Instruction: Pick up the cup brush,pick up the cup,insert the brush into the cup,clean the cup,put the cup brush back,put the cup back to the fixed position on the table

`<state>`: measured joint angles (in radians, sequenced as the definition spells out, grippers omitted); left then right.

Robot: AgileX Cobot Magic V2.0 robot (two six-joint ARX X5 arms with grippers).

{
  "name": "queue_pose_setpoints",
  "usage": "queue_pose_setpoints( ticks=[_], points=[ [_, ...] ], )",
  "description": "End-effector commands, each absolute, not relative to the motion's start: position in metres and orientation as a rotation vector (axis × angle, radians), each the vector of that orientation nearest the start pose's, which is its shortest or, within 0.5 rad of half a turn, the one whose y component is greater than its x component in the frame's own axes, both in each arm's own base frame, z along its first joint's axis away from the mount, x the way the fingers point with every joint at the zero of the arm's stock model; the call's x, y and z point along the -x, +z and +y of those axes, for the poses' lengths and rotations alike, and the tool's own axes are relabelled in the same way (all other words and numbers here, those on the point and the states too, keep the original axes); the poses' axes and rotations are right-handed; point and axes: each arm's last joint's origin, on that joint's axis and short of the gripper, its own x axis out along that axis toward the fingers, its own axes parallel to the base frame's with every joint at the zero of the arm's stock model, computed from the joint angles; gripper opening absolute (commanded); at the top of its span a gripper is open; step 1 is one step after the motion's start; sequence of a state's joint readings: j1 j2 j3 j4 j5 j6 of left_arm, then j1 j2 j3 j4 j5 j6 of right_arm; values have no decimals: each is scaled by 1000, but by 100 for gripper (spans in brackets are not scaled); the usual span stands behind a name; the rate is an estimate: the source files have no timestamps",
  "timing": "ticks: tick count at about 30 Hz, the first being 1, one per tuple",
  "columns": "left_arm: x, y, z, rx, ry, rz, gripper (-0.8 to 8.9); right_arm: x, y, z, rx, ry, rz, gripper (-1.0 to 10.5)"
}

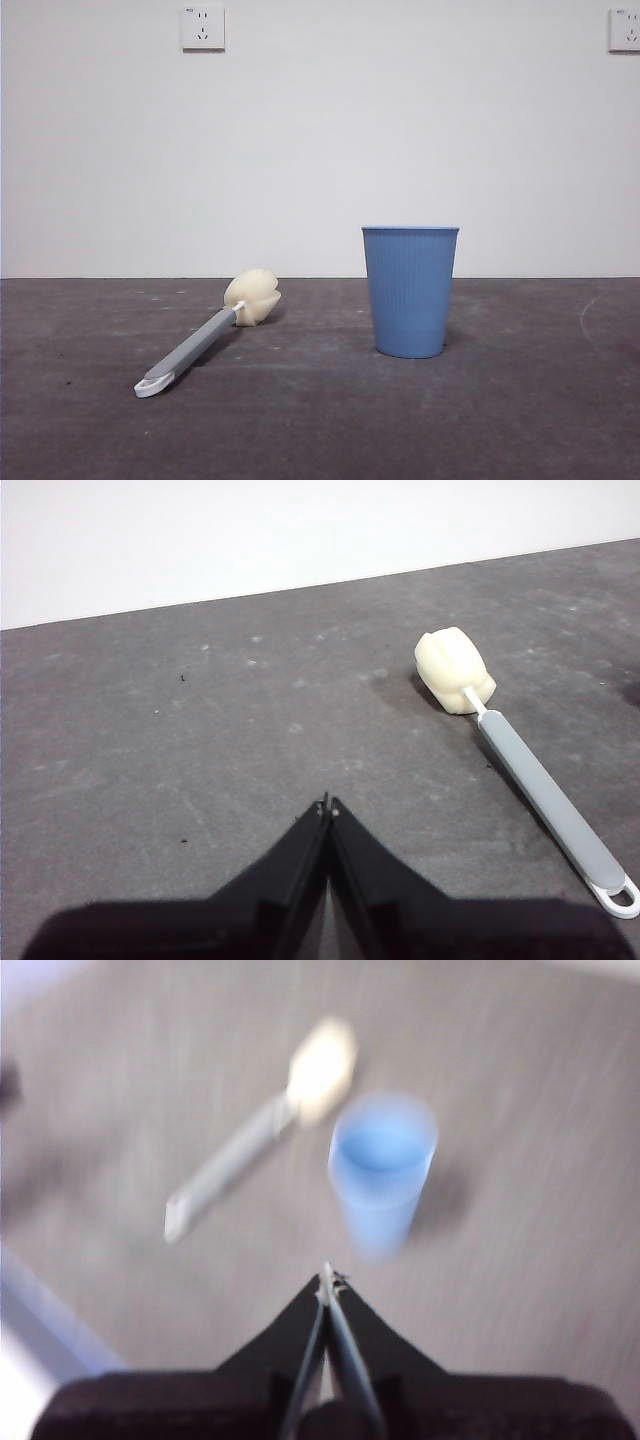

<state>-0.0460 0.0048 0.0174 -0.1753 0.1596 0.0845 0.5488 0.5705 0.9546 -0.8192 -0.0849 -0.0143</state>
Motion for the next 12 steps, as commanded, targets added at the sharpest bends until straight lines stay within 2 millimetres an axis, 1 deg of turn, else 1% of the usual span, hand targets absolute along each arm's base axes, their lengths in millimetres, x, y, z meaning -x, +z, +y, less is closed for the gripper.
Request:
queue_pose_setpoints(
  ticks=[1,3,6,9,12],
  points=[
    [-96,148,-9,-65,-208,164,-4,-65,366,38,95,571,245,1],
    [-96,148,-9,-65,-208,164,-4,-58,370,31,92,524,164,1],
    [-96,148,-9,-65,-208,163,-3,-51,368,25,109,474,79,1],
    [-96,148,-9,-65,-208,163,-4,-49,355,21,133,425,11,1],
    [-96,148,-9,-65,-208,163,-4,-53,334,20,122,375,-58,1]
  ],
)
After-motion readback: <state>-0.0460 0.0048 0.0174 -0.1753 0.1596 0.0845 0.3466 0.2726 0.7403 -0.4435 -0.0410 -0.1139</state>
